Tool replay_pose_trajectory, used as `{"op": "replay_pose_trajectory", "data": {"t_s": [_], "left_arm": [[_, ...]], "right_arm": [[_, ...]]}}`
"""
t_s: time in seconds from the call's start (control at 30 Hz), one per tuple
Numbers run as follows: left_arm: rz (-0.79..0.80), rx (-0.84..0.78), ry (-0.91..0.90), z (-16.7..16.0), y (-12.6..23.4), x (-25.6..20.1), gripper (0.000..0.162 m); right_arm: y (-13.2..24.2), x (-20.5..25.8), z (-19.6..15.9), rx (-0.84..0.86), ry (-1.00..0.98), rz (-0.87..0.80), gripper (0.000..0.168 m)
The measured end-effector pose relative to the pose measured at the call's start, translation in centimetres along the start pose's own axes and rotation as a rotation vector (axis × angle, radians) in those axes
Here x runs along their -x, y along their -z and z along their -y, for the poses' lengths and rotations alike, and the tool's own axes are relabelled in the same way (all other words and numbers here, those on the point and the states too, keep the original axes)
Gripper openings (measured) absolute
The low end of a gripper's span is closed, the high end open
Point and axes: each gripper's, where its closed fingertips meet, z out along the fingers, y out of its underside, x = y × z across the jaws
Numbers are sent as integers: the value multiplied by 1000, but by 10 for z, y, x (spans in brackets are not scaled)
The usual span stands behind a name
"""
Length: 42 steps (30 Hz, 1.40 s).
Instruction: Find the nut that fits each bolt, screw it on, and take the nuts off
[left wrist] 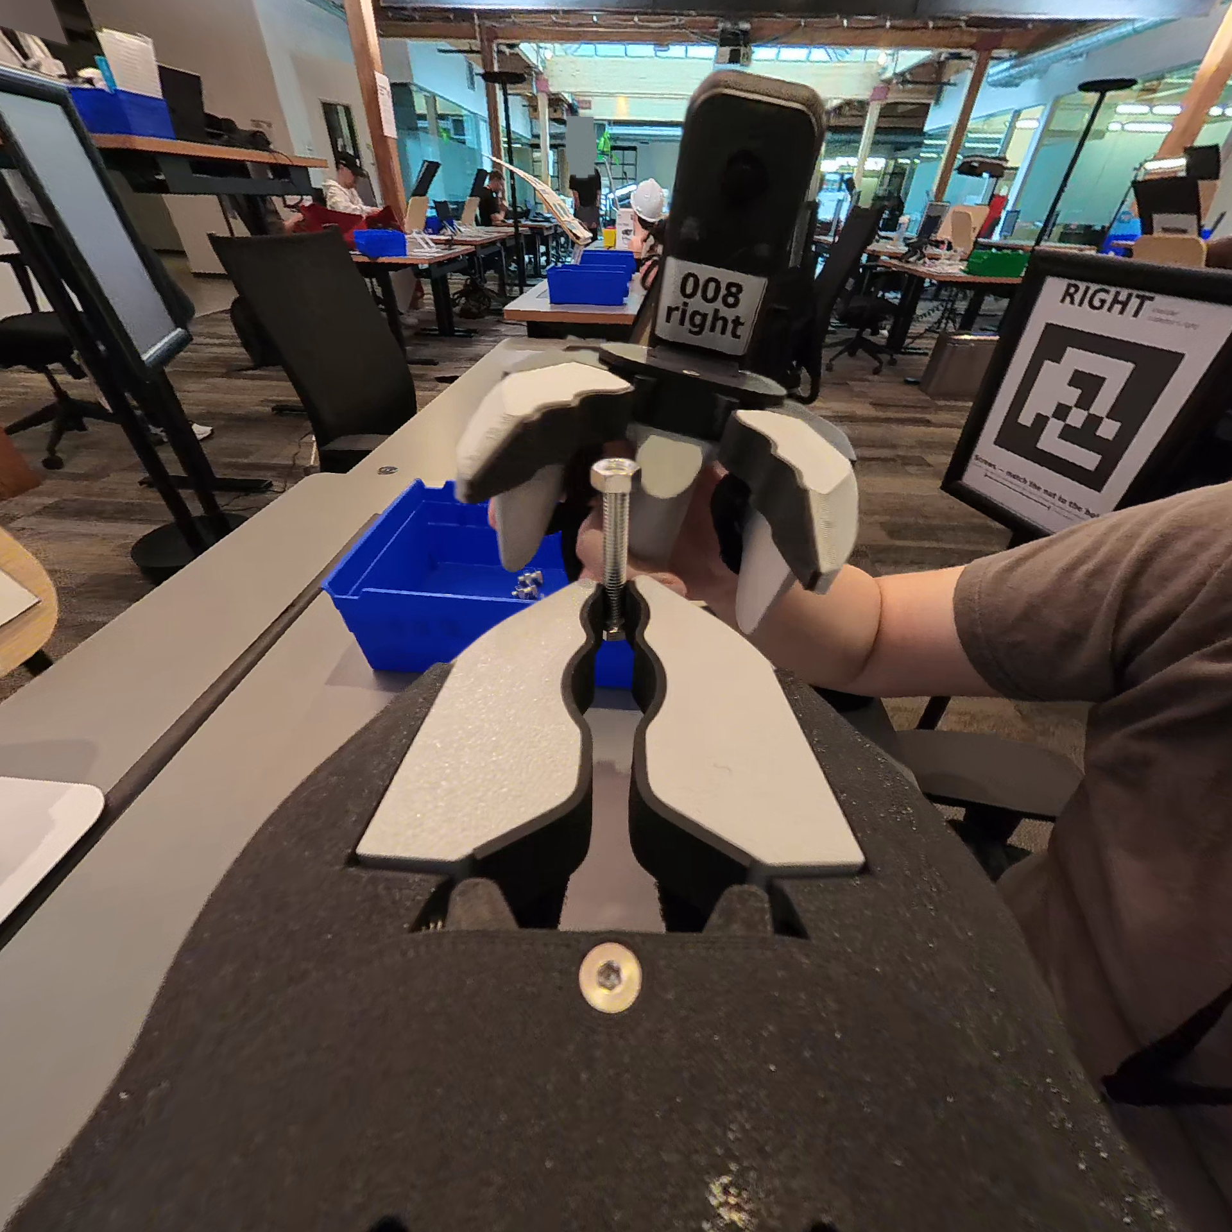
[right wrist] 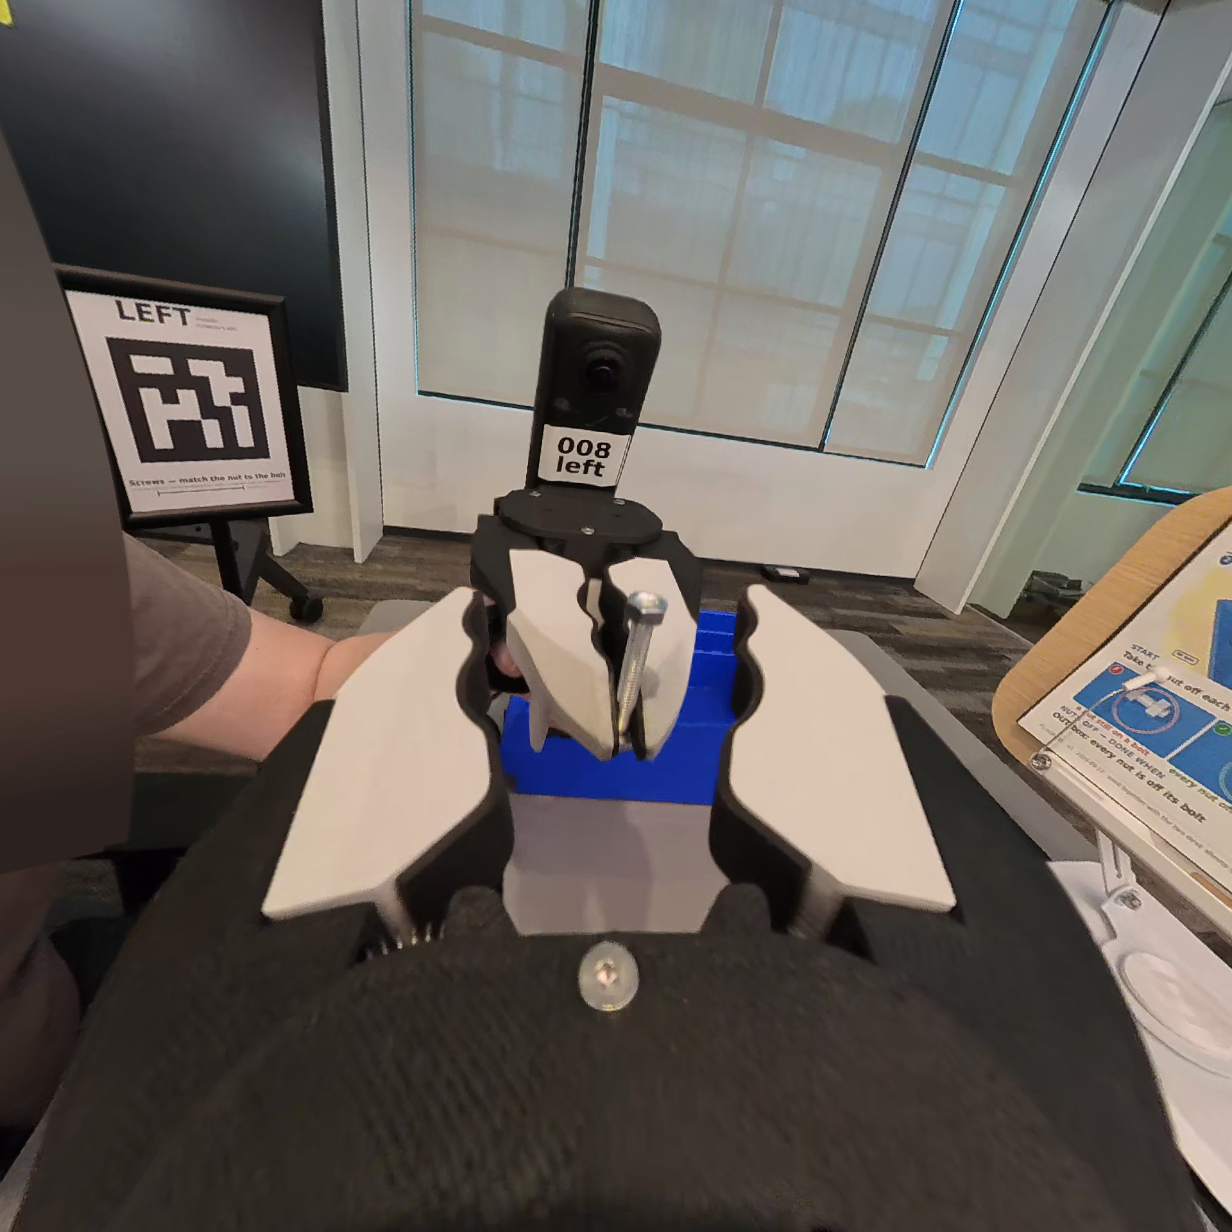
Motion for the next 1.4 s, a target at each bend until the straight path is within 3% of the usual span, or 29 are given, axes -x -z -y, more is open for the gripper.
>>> {"op": "replay_pose_trajectory", "data": {"t_s": [0.3, 1.4], "left_arm": [[19, 7, -11, -4, -6, 1, 5], [139, -56, 14, 9, 18, 30, 5]], "right_arm": [[-12, 19, -2, 2, 44, 45, 77], [0, 4, 5, 32, 78, -53, 78]]}}
